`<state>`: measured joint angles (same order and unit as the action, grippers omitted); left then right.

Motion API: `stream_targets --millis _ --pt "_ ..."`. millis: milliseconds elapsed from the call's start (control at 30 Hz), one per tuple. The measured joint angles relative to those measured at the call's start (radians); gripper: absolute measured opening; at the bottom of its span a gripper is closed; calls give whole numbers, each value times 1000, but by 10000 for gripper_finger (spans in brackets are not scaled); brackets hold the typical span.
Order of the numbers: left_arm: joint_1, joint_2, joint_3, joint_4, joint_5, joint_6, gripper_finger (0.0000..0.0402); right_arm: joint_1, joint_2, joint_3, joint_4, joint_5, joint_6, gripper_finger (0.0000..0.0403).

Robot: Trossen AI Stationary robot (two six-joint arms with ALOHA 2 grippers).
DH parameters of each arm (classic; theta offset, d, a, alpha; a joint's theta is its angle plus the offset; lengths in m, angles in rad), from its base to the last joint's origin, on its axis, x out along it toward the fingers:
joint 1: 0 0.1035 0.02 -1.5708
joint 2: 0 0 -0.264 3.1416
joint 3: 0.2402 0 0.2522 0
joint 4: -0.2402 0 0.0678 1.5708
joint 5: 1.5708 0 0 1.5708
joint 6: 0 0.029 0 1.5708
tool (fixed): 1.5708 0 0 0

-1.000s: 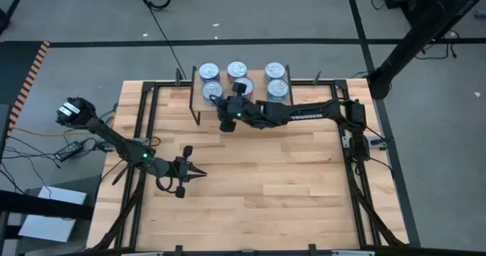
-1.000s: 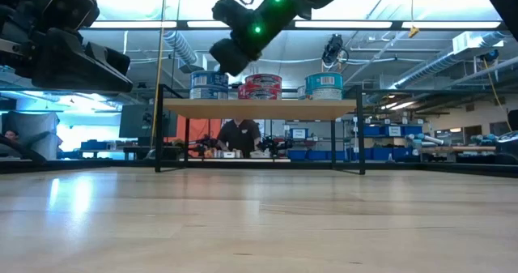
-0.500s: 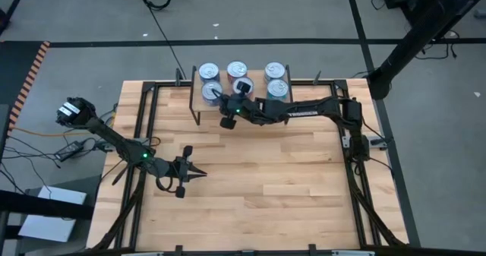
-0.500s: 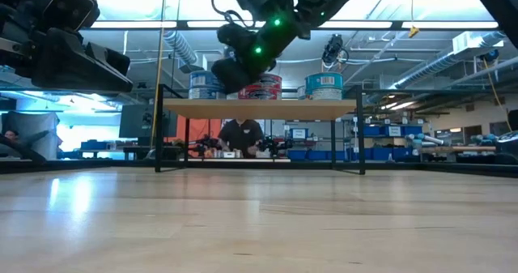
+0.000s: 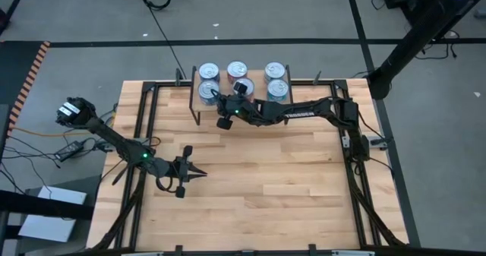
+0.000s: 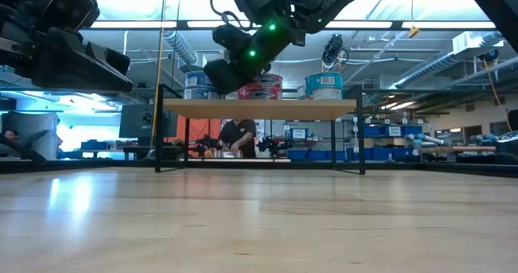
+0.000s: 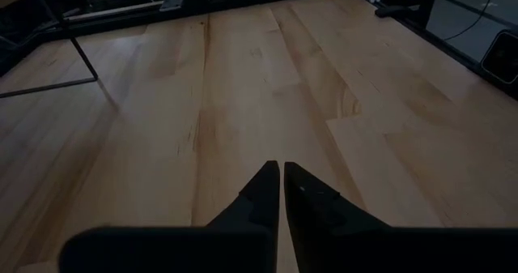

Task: Stack canned seafood by type on shelf
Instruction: Stack the blue tuna can on top of the blue tuna can on the shelf, then return to Home Position

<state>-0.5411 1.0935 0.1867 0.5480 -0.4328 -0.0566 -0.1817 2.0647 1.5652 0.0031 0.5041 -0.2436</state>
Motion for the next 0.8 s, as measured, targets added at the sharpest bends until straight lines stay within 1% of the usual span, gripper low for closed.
stream_targets --millis 133,367,433,567,633,733,800 --pt "0 0 0 1 0 0 24 15 0 0 8 0 -26 7" --pt "9 0 0 8 -15 -3 22 75 -13 0 -23 -10 -86 3" --pt "18 0 0 9 -9 -2 18 87 -14 0 -49 -67 -112 2" --pt "40 0 0 9 29 -2 10 90 -16 0 -102 -258 -93 2" --pt "51 0 0 9 47 2 5 90 -21 0 -127 -334 -78 2" --pt "64 0 0 10 61 16 3 93 -28 0 -143 -394 -72 1" --pt "71 0 0 18 74 24 3 98 -35 0 -149 -414 -74 1"
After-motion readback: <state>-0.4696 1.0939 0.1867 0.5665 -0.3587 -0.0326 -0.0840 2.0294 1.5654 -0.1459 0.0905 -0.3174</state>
